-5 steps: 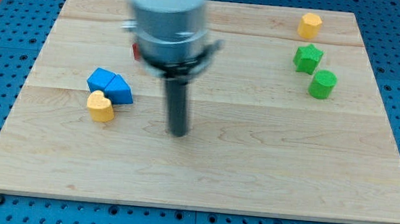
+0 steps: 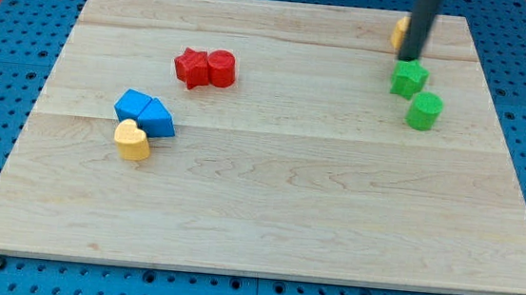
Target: Move the yellow hexagon to the top of blue cube
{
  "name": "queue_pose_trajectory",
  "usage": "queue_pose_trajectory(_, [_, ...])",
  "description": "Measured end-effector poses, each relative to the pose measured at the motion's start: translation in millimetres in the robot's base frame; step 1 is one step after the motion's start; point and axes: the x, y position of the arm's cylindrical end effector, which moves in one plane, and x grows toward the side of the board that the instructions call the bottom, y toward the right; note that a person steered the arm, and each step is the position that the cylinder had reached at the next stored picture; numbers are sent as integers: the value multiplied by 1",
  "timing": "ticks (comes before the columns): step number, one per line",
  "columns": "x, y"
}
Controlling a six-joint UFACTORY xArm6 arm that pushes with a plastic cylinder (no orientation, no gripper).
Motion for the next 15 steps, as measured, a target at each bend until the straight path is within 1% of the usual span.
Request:
queue_pose_trajectory(1, [-43,33])
queue_pose_trajectory(2, [-60,-58])
queue_pose_trajectory(3, [-35,-174])
queue_pose_trajectory(4, [-25,-281])
queue_pose_trajectory(5, [-53,-273])
queue_pose_trajectory(6, [-35,-375])
queue_pose_trajectory(7, [19,-417])
queue_pose_trajectory(8, [3,-445])
queue_pose_trajectory(9, [17,-479])
queue_pose_trajectory(10, [81,-429])
queue_pose_trajectory(11, [79,-424])
queue_pose_trajectory(12, [63,-401])
queue_pose_trajectory(13, [107,-388])
queue_pose_trajectory(14, [86,-378])
queue_pose_trajectory(15, [54,-354])
